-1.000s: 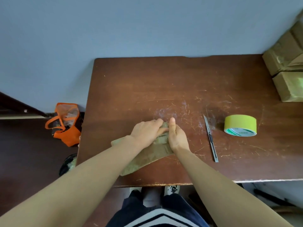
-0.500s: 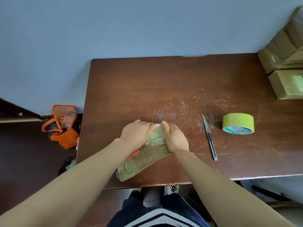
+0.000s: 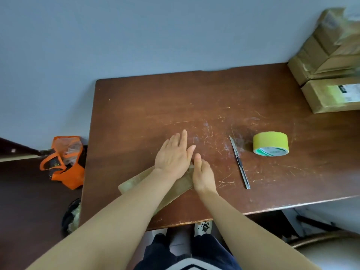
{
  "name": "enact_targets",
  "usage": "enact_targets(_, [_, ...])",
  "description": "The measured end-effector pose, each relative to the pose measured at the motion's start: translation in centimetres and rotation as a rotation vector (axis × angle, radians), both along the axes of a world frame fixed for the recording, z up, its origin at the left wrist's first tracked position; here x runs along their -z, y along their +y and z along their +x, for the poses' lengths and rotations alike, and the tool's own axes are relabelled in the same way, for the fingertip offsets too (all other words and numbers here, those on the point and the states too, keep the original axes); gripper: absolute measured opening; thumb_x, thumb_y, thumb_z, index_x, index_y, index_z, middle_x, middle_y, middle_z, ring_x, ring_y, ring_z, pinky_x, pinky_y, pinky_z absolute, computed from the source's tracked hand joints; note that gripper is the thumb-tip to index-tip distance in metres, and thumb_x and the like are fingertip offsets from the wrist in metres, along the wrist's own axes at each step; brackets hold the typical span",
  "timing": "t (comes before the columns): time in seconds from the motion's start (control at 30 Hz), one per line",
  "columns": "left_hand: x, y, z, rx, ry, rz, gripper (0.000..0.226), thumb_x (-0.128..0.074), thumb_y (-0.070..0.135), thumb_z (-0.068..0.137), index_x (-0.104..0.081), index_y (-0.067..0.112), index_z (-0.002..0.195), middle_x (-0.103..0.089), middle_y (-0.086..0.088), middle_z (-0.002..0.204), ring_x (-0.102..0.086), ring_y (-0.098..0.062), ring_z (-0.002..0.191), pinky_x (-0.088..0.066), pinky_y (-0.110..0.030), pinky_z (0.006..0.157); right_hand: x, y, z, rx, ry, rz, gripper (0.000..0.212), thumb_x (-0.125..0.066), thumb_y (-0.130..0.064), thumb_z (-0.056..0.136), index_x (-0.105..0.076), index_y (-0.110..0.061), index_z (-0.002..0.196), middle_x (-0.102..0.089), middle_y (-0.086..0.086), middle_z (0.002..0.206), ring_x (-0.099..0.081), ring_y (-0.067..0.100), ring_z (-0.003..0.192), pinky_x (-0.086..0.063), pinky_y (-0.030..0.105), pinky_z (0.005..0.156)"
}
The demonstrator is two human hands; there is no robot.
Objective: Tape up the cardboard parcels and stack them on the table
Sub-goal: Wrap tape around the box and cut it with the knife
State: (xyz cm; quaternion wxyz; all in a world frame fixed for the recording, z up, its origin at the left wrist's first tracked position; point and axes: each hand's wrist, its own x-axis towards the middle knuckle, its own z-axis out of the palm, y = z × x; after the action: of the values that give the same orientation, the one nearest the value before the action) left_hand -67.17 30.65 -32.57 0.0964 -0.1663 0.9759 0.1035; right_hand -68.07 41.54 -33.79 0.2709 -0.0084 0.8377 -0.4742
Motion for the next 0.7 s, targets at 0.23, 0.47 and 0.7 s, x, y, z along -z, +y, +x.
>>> enact_targets(0.23, [0.1,-1.7,0.2,-0.093,0.007,0.158,0.085,0.001,0.067,0.084,-0.023,0.019,0.150,-0.041,-0.003,0.147,-0.040,-0.021,0.132,-0.040,-0.035,0.098,0.3,0.2,-0.2,-0.139,0.093,0.148,0.050,-0.017,-0.034,0.103,-0.056,-0.010,0.123,-0.057,0.009,0.118,-0.046,0.023,0.116,-0.036,0.036,0.101])
enact_targets(0.47, [-1.3,-1.7,0.9,-0.076,-0.009,-0.087,0.085,-0.001,0.068,0.084,-0.030,0.020,0.147,-0.053,-0.004,0.135,-0.044,-0.024,0.125,-0.033,-0.034,0.099,-1.1,1.3,-1.4,-0.224,-0.030,0.155,0.056,-0.018,-0.048,0.101,-0.054,-0.014,0.127,-0.053,0.009,0.126,-0.045,0.024,0.121,-0.034,0.042,0.105])
enact_targets(0.7, [-2.0,0.1,4.0,0.057,-0.222,0.086,0.137,-0.052,0.086,0.056,0.023,0.015,0.147,-0.016,-0.004,0.146,-0.019,-0.024,0.134,-0.017,-0.040,0.111,-3.5,8.2,-10.3,-0.080,0.626,0.411,0.028,-0.054,-0.013,0.090,-0.062,-0.013,0.116,-0.056,0.009,0.122,-0.047,0.029,0.113,-0.034,0.038,0.094])
